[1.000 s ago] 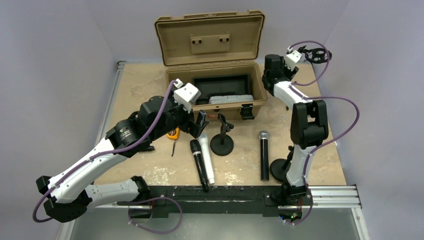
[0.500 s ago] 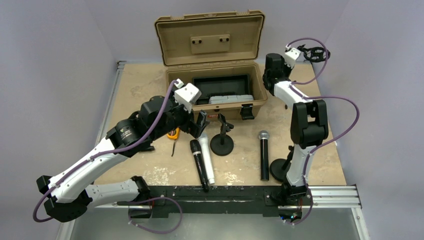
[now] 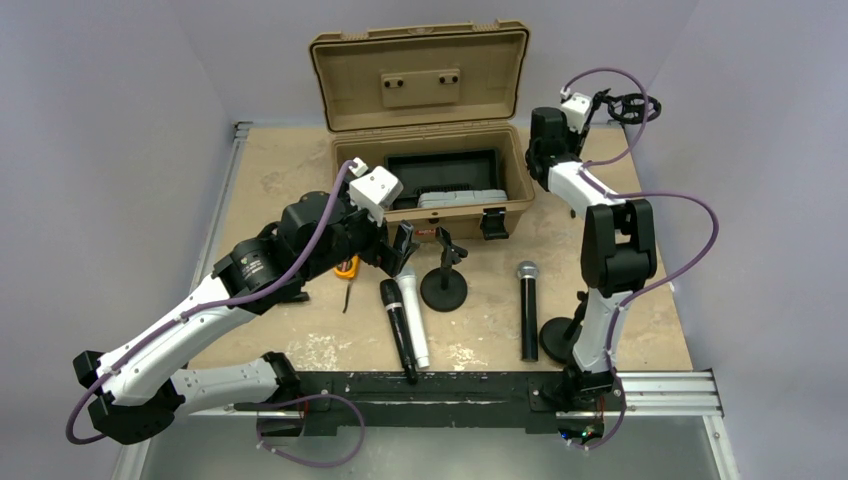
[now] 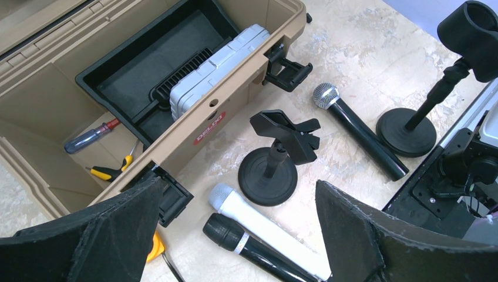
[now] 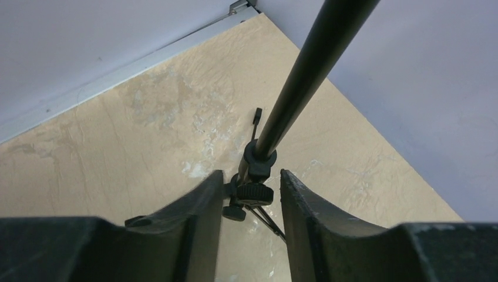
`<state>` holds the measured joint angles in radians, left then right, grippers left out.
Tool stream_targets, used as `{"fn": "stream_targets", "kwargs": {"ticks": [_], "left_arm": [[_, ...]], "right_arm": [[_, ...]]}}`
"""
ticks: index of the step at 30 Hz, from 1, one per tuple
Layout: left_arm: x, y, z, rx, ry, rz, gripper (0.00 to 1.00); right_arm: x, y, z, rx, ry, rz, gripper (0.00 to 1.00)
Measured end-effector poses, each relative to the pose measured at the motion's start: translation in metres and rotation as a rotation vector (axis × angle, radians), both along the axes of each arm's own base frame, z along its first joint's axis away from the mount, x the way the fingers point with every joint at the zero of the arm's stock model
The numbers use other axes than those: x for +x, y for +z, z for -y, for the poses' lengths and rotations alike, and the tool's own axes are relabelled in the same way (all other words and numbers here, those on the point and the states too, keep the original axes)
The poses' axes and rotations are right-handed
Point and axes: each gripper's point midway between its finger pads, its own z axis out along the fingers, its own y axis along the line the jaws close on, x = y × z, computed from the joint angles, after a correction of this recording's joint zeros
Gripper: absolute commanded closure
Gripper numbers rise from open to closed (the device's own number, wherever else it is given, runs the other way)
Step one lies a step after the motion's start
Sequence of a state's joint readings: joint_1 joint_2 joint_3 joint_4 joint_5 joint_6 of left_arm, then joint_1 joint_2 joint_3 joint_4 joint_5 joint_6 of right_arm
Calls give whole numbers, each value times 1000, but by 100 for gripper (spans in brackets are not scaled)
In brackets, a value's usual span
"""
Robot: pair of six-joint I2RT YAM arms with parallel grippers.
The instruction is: Remove the microphone from the stand
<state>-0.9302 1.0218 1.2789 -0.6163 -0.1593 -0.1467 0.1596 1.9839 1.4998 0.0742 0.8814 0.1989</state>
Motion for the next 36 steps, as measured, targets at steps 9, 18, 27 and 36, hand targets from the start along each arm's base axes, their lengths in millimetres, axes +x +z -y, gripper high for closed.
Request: {"fn": "stream_targets", "kwargs": {"ticks": [9, 18, 27, 36], "left_arm": [[0, -1, 0, 2, 0, -1, 2], [0, -1, 0, 2, 0, -1, 2], [0, -1, 0, 2, -1, -2, 2], [0, -4, 4, 7, -12, -12, 2]], "right_arm": [[-2, -8, -1, 5, 11, -36, 59], [-3, -13, -1, -5, 10, -57, 92], [-7, -14, 4, -101, 20, -143, 100], [-25, -14, -2, -380, 18, -378, 100]]}}
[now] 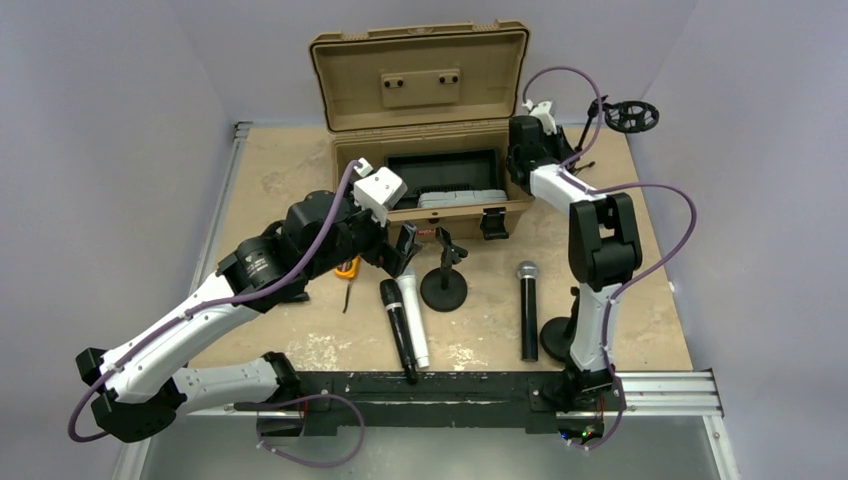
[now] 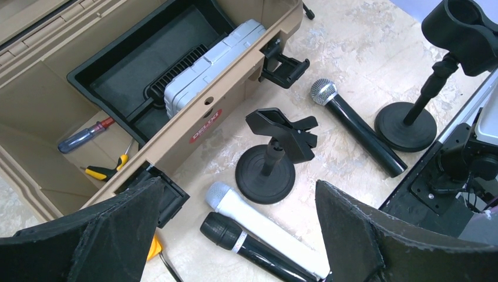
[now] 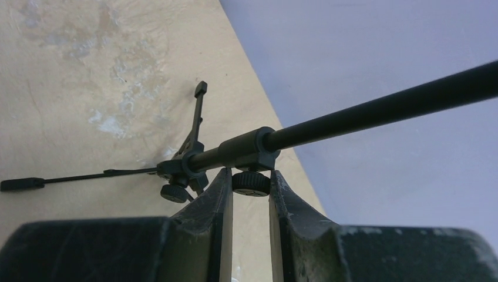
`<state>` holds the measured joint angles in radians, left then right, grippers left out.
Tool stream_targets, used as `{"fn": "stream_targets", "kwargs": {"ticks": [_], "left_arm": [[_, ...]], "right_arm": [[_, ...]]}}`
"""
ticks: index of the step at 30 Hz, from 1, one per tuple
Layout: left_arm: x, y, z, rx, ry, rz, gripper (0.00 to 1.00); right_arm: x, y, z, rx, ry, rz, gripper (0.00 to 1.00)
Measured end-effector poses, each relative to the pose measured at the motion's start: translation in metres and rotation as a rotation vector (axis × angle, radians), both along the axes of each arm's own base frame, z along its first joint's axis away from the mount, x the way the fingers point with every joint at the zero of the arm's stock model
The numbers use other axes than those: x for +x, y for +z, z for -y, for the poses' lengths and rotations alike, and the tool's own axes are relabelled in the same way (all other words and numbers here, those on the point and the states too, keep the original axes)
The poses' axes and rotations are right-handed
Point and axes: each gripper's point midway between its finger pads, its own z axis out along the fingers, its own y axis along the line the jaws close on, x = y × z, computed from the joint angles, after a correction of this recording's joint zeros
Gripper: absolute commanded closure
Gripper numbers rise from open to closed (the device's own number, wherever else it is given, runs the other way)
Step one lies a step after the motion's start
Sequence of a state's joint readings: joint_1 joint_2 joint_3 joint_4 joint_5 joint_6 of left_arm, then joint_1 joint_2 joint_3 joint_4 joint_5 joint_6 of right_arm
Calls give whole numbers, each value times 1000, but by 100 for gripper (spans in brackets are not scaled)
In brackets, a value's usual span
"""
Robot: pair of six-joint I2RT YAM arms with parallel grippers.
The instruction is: Remove the microphone from the stand
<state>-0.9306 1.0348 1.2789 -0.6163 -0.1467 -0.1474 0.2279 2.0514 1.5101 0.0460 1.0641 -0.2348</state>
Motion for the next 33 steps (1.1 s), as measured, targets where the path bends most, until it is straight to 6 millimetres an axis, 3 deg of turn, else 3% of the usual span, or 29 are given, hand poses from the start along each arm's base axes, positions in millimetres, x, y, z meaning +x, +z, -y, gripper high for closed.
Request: {"fn": "stream_targets", "kwargs": {"ticks": [4, 12, 15, 18, 21, 25, 28, 33], "left_arm": [[1, -2, 1, 5, -1, -5, 2], [0, -3, 1, 7, -2, -6, 2], [0, -3, 1, 7, -2, -6, 2], [0, -3, 1, 7, -3, -7, 2], [0, -3, 1, 7, -3, -7, 2], [0, -3, 1, 7, -3, -7, 2], [0, -3, 1, 7, -3, -7, 2], [0, -3, 1, 7, -3, -7, 2]], "right_arm": [[-1, 1, 0, -66, -16, -51, 99], [2, 1, -4, -61, 20, -62, 47], [5, -2, -10, -1, 53, -20, 38], [5, 6, -17, 82, 88, 58, 34], [4, 26, -23, 192, 101, 194, 32], [5, 54, -22, 329, 56, 404, 37], [7, 55, -20, 391, 17, 482, 37], [10, 39, -17, 449, -27, 515, 38]]}}
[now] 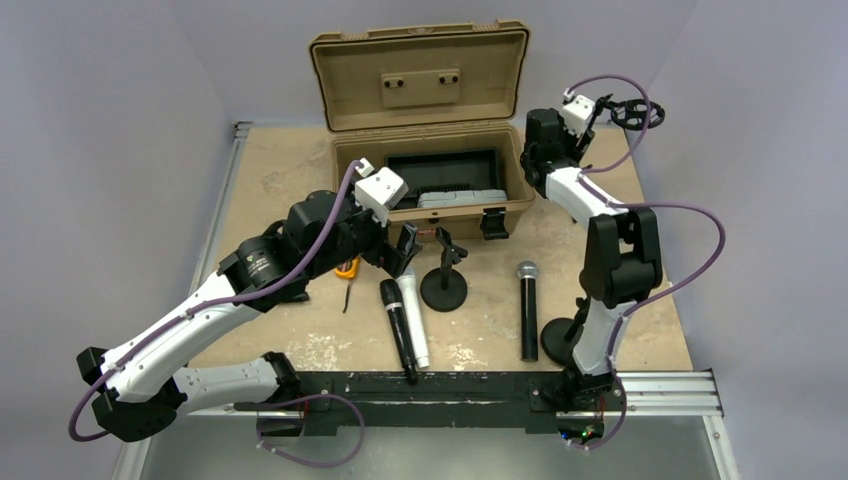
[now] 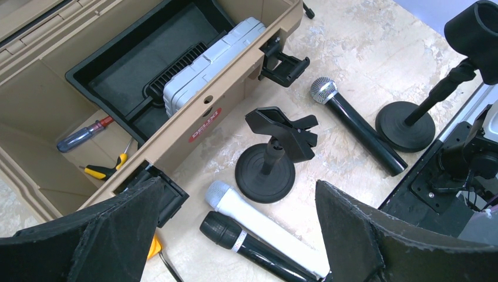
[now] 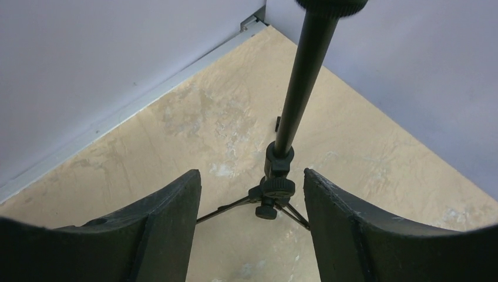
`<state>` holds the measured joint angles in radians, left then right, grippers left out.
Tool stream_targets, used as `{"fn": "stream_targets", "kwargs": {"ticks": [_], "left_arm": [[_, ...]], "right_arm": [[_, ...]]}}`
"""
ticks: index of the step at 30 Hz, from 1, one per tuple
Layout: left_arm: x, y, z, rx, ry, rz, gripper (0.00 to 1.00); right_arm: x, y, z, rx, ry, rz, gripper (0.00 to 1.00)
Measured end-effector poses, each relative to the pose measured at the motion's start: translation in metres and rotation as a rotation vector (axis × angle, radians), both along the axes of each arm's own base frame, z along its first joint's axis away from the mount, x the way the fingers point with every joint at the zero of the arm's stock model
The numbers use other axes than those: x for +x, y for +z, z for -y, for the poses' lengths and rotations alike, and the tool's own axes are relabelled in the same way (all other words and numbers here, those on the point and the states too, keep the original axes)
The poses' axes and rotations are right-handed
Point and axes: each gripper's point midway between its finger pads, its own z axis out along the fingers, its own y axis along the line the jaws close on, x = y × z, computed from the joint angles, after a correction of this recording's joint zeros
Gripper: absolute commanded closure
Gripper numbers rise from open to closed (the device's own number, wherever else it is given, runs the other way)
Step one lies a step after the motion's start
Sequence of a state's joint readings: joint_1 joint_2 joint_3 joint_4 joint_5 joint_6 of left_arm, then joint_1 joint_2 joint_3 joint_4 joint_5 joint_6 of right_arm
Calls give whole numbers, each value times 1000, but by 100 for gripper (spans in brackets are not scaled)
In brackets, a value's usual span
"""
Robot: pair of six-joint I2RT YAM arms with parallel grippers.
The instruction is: Remove the microphone from the stand
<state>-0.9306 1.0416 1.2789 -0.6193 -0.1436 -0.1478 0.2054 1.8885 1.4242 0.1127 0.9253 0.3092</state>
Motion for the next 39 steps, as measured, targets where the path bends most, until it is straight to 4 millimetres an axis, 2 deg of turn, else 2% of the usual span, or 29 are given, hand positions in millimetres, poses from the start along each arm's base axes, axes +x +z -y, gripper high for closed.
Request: {"fn": "stream_targets", "kwargs": {"ticks": [8, 15, 19, 28, 33, 39], "left_arm": [[0, 0, 0, 0, 0, 0, 2], [0, 0, 0, 0, 0, 0, 2], [0, 0, 0, 0, 0, 0, 2], [0, 0, 0, -1, -2, -2, 2], [0, 0, 0, -2, -2, -2, 2], [-1, 0, 1, -3, -5, -3, 2]], "right_arm": [[1, -27, 4, 23, -24, -44, 41], [2, -27, 7, 29, -32, -38, 48], [3, -28, 11, 26, -40, -41, 56], [2, -27, 16, 12, -45, -52, 51], [6, -34, 16, 6, -45, -66, 53], [6, -41, 18, -9, -45, -95, 67]]}}
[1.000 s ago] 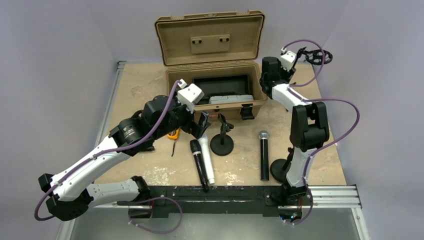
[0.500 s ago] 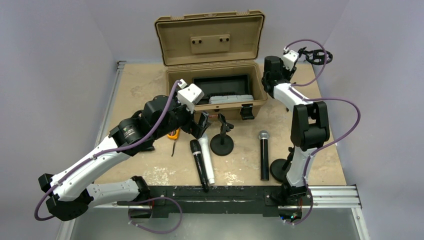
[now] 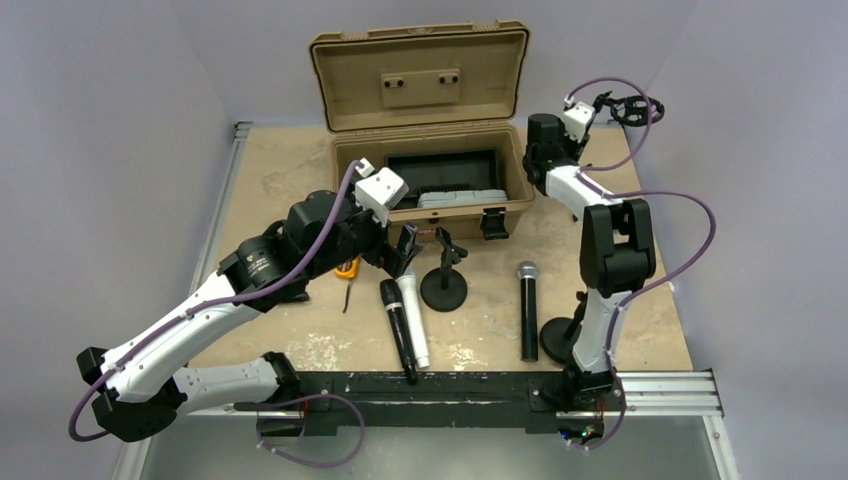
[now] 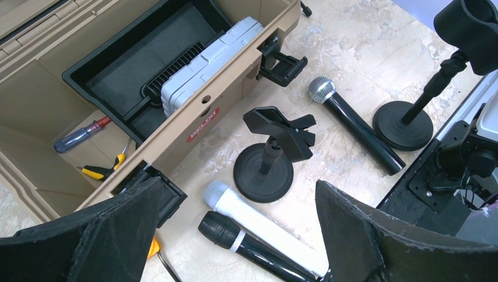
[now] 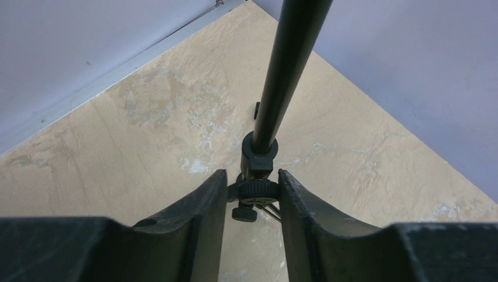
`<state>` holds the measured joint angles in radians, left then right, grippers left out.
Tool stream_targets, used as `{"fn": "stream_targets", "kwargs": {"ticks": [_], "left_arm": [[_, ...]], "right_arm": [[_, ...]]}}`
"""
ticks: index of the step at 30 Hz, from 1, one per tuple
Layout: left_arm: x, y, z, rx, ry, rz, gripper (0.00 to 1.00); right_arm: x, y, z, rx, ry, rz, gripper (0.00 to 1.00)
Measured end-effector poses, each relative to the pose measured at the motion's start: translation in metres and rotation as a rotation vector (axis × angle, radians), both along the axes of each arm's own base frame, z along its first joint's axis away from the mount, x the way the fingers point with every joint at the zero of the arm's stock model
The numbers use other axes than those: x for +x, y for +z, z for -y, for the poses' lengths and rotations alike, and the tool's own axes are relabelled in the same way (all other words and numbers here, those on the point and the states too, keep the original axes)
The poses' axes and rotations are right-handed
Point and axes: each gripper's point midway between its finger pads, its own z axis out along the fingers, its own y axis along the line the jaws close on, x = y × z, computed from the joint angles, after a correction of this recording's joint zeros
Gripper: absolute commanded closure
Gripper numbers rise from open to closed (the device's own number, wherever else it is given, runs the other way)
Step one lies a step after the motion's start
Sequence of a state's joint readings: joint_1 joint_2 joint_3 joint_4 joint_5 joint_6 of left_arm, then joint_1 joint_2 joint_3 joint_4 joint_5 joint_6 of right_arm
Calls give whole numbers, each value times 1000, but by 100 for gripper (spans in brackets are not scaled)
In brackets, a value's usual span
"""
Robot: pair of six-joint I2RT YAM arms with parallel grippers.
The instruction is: Remove the microphone from the stand
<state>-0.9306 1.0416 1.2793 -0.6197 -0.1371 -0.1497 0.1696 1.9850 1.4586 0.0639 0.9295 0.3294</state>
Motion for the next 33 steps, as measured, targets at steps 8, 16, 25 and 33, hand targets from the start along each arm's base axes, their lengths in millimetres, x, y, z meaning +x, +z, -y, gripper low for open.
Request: {"fn": "stream_targets", "kwargs": {"ticks": [8, 16, 25, 33], "left_arm": [[0, 0, 0, 0, 0, 0, 2], [-1, 0, 1, -3, -3, -3, 2], [1, -5, 4, 5, -6, -17, 2], [2, -8, 5, 13, -5, -23, 2]], "right_arm": [[-1, 1, 3, -39, 17, -39, 98], [-16, -2, 9, -298, 58, -300, 100], [-20, -1, 9, -482, 31, -474, 96], [-13, -4, 2, -440, 89, -441, 41]]}}
